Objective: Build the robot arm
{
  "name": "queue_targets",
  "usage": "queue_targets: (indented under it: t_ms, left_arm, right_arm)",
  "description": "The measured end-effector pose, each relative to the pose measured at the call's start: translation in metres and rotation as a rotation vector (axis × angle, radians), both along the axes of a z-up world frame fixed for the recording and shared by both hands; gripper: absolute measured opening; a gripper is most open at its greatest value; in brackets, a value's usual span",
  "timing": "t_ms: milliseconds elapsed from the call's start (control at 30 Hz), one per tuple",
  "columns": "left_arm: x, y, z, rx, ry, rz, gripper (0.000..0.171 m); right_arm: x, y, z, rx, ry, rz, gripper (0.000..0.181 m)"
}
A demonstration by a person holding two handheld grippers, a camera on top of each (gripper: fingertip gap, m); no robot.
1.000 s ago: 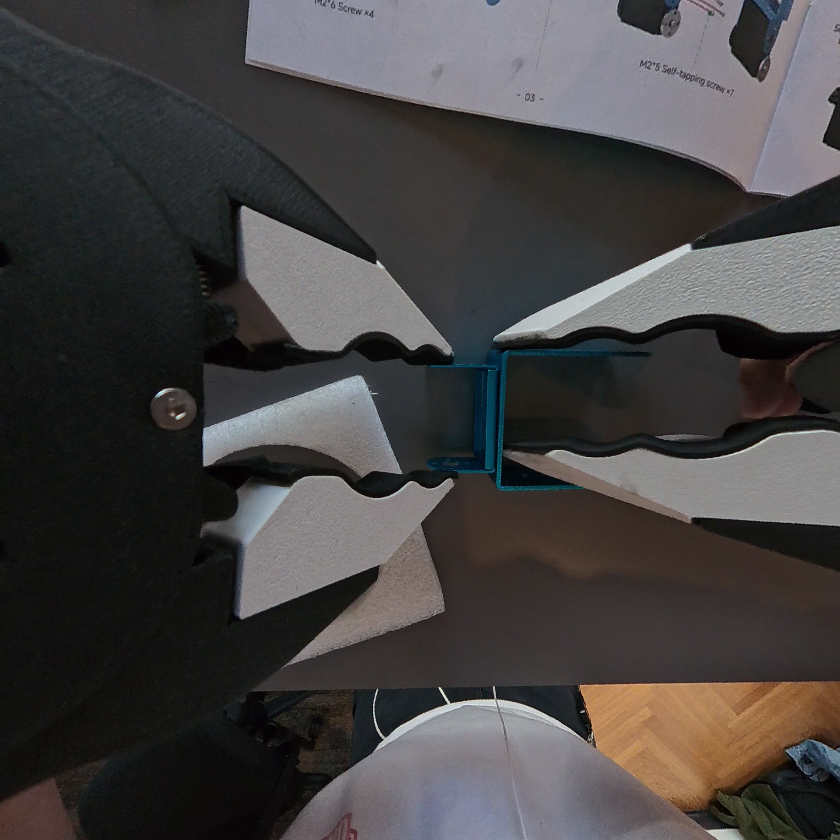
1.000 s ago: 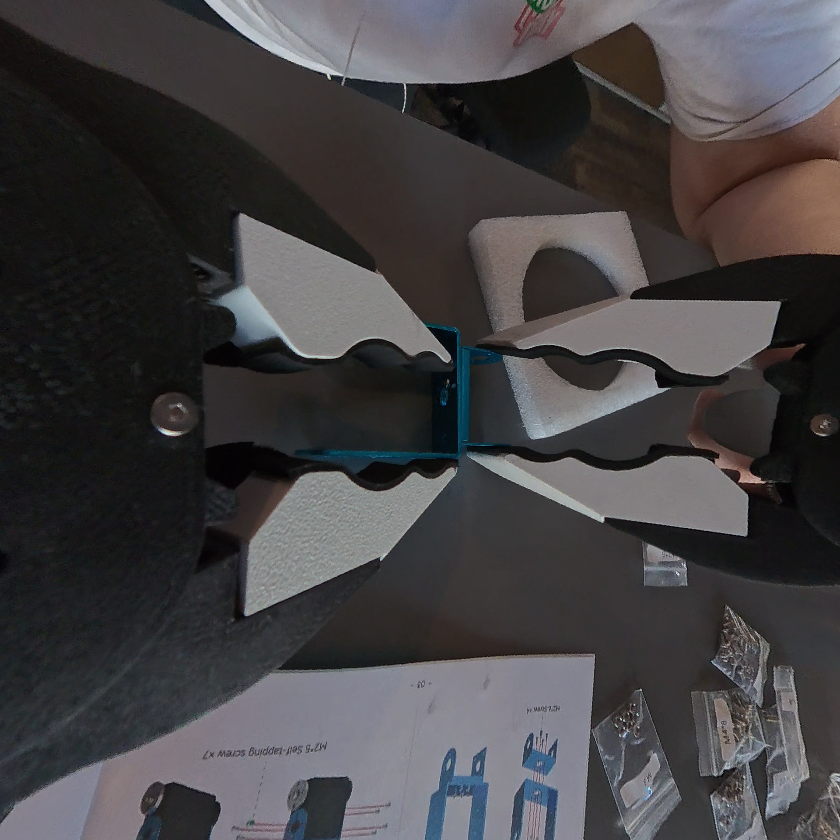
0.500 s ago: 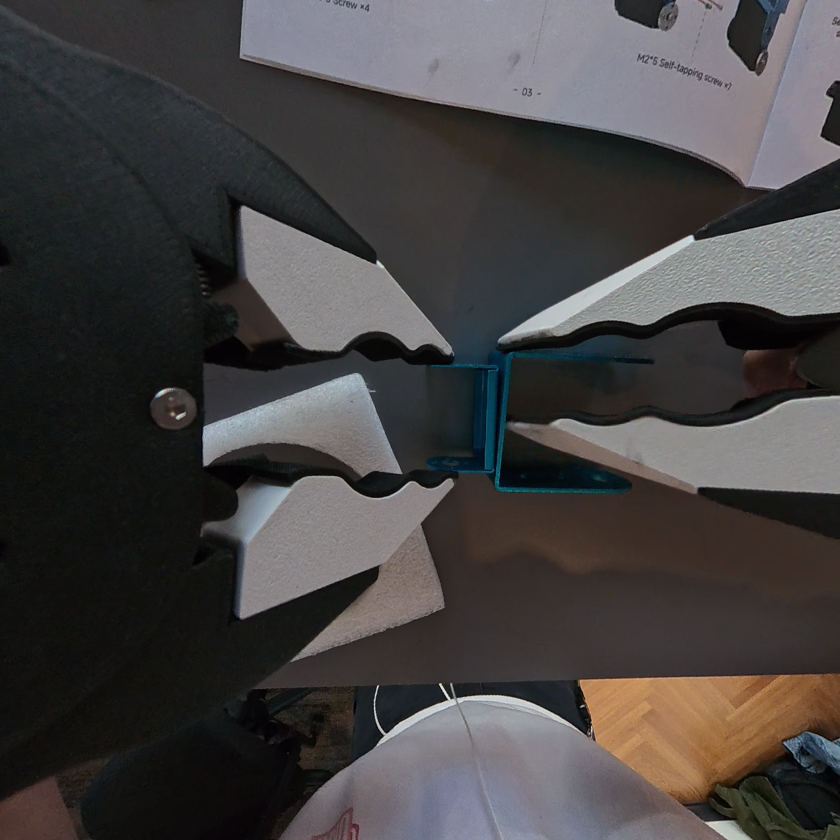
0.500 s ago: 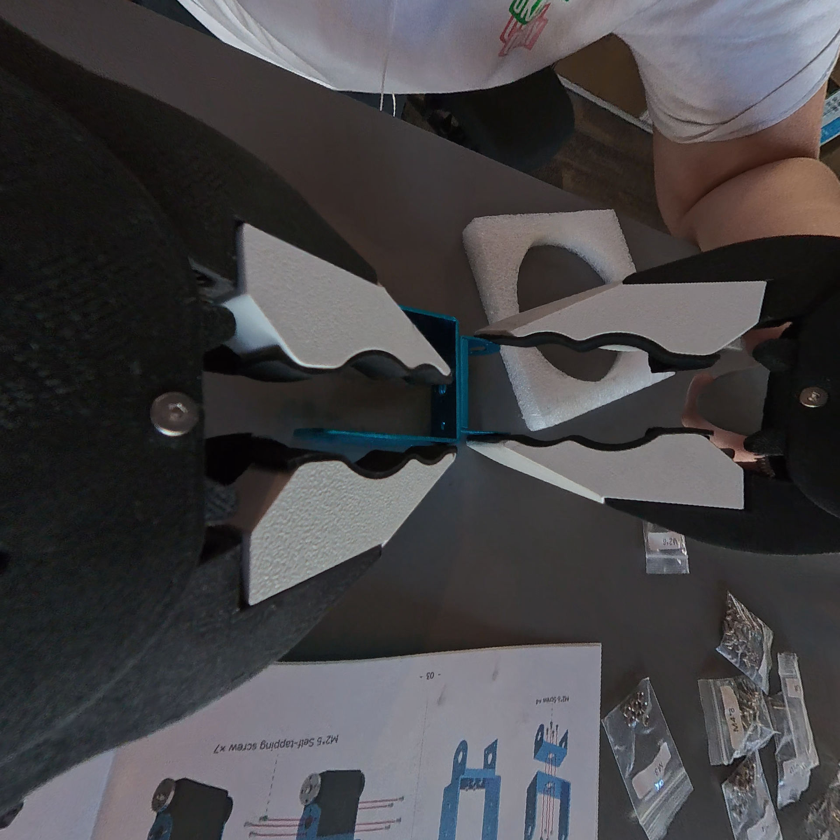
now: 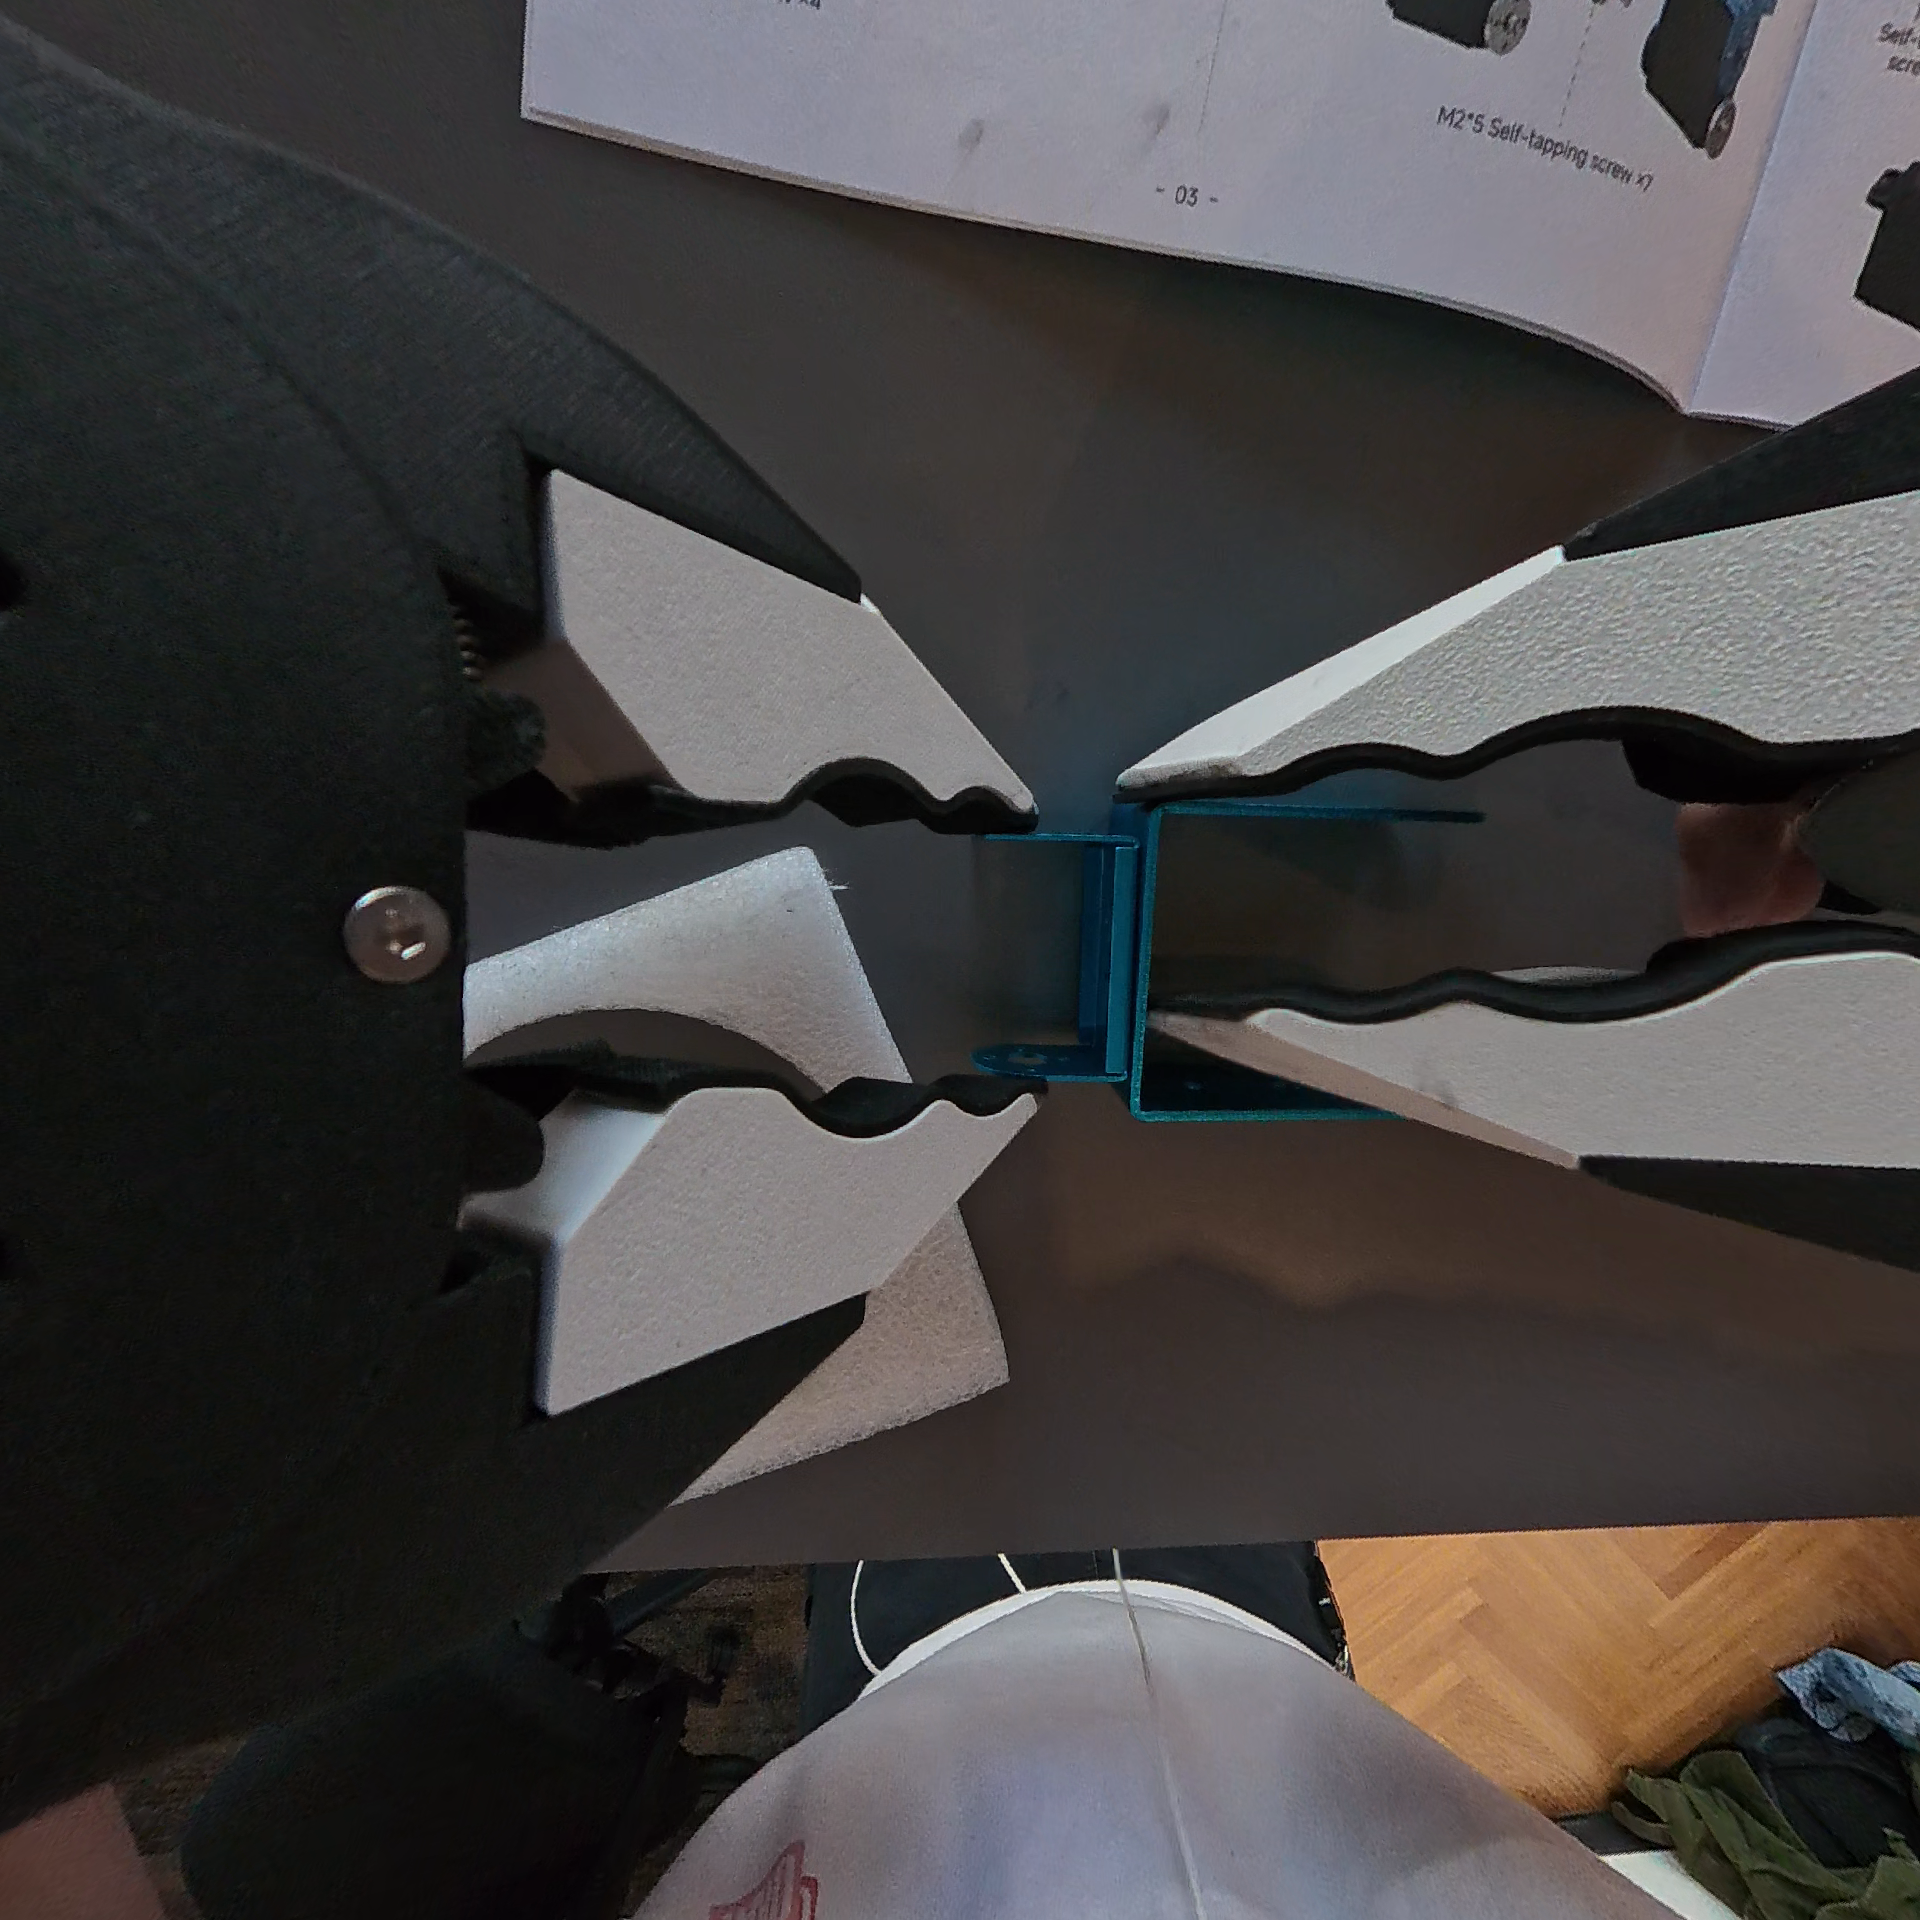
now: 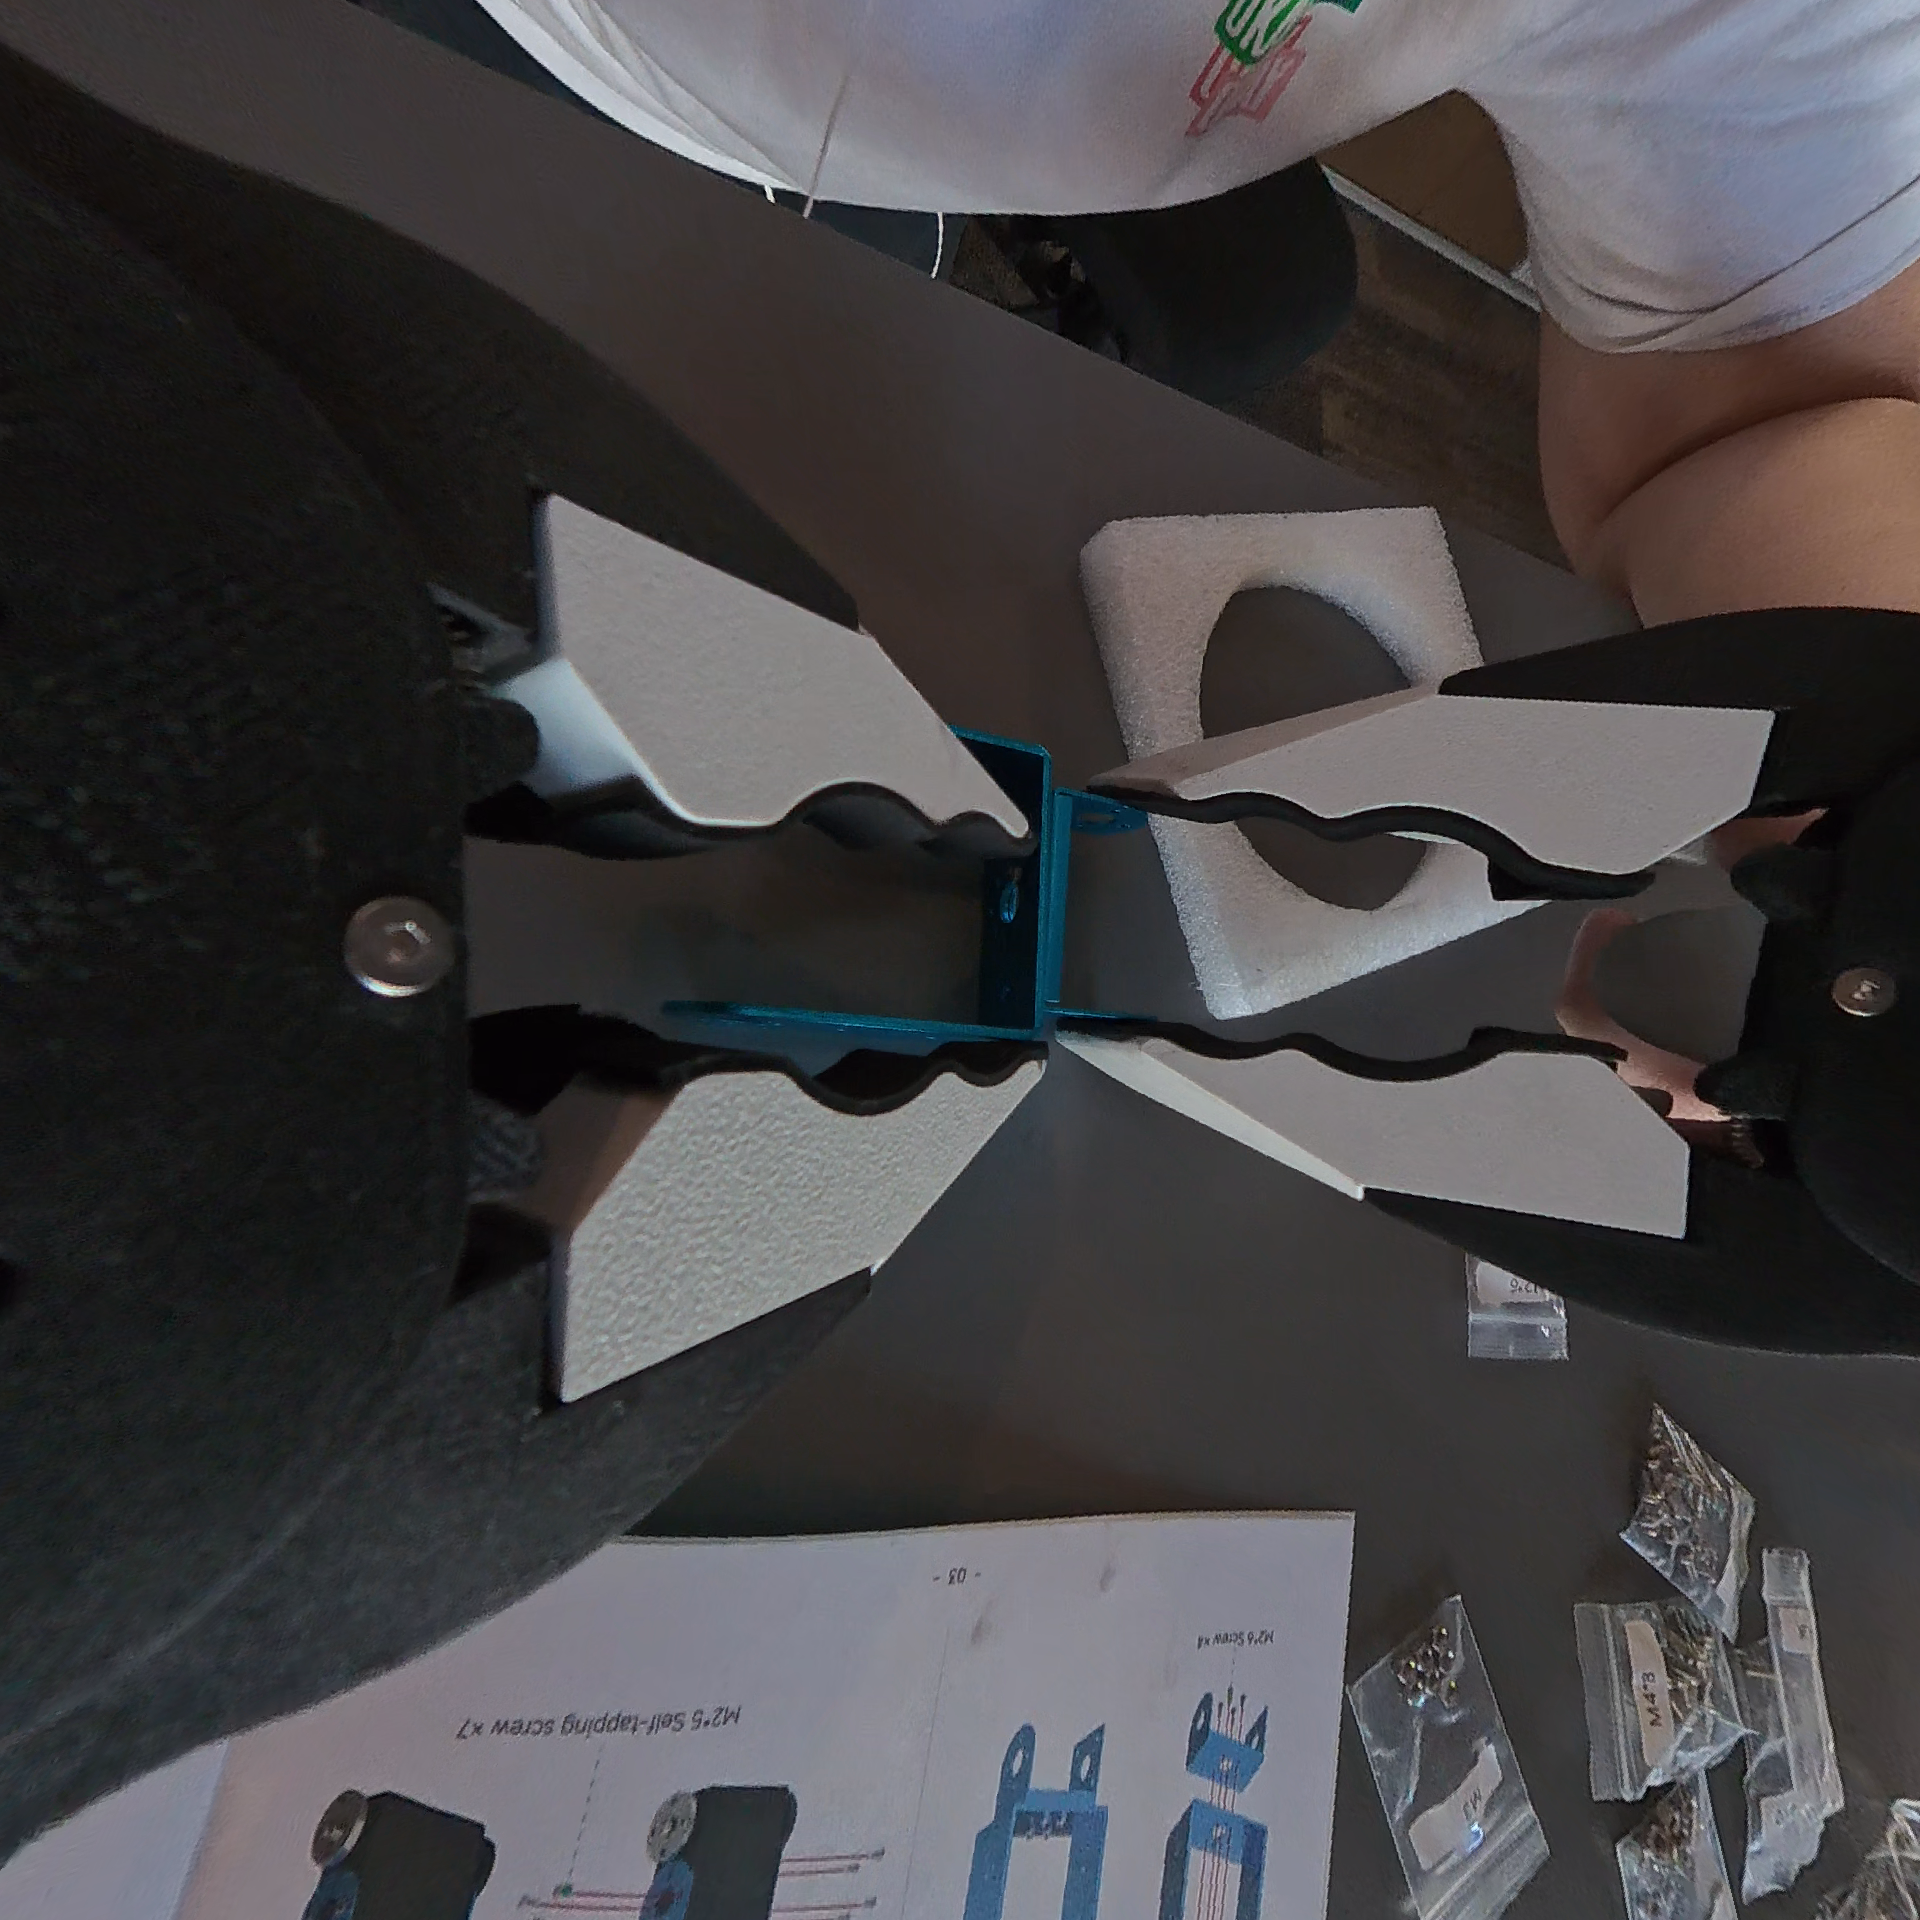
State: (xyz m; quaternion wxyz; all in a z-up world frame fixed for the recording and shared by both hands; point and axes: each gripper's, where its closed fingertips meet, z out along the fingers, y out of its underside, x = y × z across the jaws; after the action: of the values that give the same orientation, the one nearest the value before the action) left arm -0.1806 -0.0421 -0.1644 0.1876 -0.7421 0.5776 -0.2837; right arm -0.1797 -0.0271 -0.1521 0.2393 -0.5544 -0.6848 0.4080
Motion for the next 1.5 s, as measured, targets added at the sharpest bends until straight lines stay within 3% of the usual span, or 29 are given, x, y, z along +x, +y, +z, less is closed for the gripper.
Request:
queue_targets:
  t_ms: [367,567,700,900,1000,1167,1367,1500]
  left_arm:
    - [0.0008,-0.0006,0.0001,-0.002,-0.003,-0.002,0.046]
    - [0.0013,-0.0004,0.0001,-0.003,-0.006,-0.001,0.046]
    - [0.0016,-0.0003,0.0001,-0.002,-0.006,0.000,0.046]
    - [0.0018,-0.0006,0.0002,-0.003,-0.008,-0.003,0.046]
    - [0.0032,-0.0018,0.0003,-0.006,-0.012,-0.008,0.046]
    - [0.0035,-0.0014,0.0004,-0.009,-0.016,-0.004,0.046]
    - [0.0036,-0.0010,0.0004,-0.007,-0.016,-0.003,0.046]
    - [0.0039,-0.0010,0.0005,-0.008,-0.016,-0.002,0.046]
  right_arm:
    - [0.0020,0.0037,0.0000,-0.033,-0.007,-0.004,0.024]
    - [0.0033,-0.0023,0.0014,-0.078,-0.009,0.022,0.037]
    - [0.0018,-0.0007,-0.0007,-0.010,-0.013,0.011,0.034]
    - [0.0019,-0.0008,0.0000,-0.052,-0.016,0.009,0.032]
    - [0.0036,0.0020,-0.0008,-0.058,-0.018,0.009,0.019]
    - [0.0043,-0.0048,0.0008,-0.102,-0.022,0.033,0.037]
    - [0.0025,-0.0031,-0.0026,-0.025,-0.032,0.020,0.033]
    - [0.0028,-0.0040,-0.0015,-0.070,-0.035,0.025,0.032]
